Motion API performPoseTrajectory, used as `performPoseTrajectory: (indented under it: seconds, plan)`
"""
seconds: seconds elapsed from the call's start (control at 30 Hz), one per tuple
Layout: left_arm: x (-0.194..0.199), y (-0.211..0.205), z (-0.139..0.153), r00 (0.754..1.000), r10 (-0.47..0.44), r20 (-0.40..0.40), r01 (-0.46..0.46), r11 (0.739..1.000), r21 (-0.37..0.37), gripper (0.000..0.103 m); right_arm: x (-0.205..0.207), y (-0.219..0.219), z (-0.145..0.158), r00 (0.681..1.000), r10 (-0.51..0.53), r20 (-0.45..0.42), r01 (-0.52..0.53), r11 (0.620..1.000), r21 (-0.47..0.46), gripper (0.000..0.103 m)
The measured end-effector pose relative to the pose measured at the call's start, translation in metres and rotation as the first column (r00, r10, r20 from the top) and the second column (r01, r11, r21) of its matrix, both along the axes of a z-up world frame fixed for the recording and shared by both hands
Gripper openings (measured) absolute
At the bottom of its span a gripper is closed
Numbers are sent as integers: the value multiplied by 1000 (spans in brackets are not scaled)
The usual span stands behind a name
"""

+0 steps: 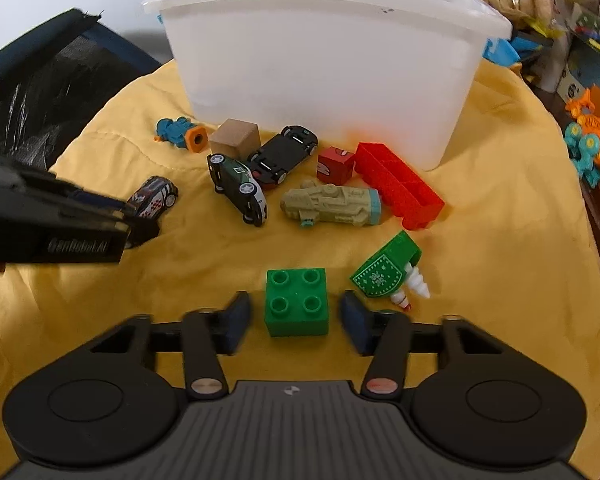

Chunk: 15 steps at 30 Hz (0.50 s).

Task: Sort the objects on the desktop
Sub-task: 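Carry the car and green brick over the white bin and release both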

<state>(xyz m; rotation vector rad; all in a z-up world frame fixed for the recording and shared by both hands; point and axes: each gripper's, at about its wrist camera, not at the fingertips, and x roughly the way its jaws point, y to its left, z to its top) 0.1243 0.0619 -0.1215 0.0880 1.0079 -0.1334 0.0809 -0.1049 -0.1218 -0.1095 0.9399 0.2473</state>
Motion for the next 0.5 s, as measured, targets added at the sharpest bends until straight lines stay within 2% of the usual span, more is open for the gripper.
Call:
performPoseTrajectory:
  seconds: [0.1,0.17,0.3,0.37,0.5]
  plan:
    - [5,0,0,1000,-3,4,3,1000,-6,39,-2,4,0,1000,22,1,-22,999,-25,35]
    - [6,-3,0,1000,-16,4,16,1000,2,33,-4,6,-1,999,34,5,-34,999,-38,35]
    - [-1,-12,6,999,-33,5,33,998,52,33,-5,5,2,999,42,6,-41,998,-43,34]
    - [-6,-17,12,999,-42,18,40,995,86,33,-5,4,4,999,39,11,-38,998,-48,34]
    - [-16,-29,36,995,-80,66,73,992,107,33,-4,-1,14,999,35,28,-34,999,-30,34]
